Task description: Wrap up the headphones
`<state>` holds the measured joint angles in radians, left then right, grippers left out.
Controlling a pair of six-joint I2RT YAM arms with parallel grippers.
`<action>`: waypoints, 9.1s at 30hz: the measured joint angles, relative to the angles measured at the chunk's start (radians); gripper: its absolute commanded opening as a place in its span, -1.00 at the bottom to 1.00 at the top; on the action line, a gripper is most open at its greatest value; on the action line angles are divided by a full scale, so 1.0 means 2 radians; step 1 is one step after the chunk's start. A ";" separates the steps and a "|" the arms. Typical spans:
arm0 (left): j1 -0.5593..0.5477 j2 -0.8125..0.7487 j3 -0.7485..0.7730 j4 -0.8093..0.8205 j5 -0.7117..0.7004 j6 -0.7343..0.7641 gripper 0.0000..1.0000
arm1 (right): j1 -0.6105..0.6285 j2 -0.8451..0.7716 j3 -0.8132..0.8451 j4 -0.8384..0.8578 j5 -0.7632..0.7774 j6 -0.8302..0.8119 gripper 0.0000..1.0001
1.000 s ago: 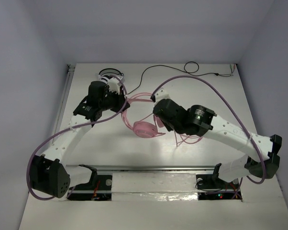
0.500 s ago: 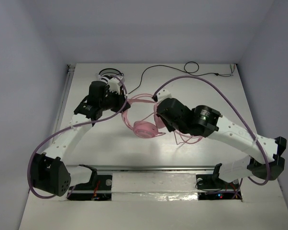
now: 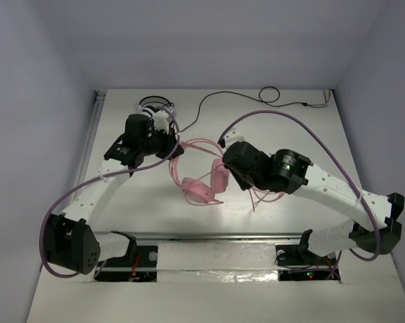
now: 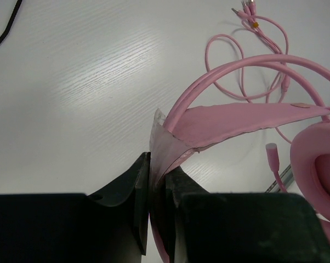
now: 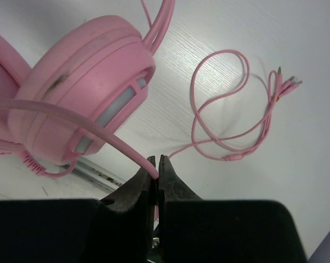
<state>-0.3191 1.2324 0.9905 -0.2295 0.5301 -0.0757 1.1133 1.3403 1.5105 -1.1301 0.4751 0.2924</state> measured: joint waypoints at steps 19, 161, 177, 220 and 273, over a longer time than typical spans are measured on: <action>-0.043 0.000 0.000 0.001 0.060 0.017 -1.00 | 0.000 0.021 0.002 0.085 0.052 -0.042 -0.85; -0.089 -0.051 -0.031 0.006 -0.410 -0.147 -1.00 | 0.117 -0.028 -0.116 0.229 -0.064 0.090 -0.95; -0.107 0.007 -0.012 -0.040 -0.226 -0.014 -1.00 | 0.059 0.008 -0.068 0.159 0.092 0.008 -0.86; -0.032 -0.041 0.106 0.155 0.117 -0.187 -1.00 | -0.152 -0.146 -0.356 0.682 -0.109 0.030 -0.28; -0.015 0.013 0.246 0.127 -0.002 -0.266 -1.00 | -0.153 0.023 -0.505 0.885 -0.245 0.141 -1.00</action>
<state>-0.3500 1.2575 1.4834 0.0246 0.5270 -0.6075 0.8082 1.3865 0.5007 0.6399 -0.0158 0.5735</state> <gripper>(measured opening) 0.098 0.069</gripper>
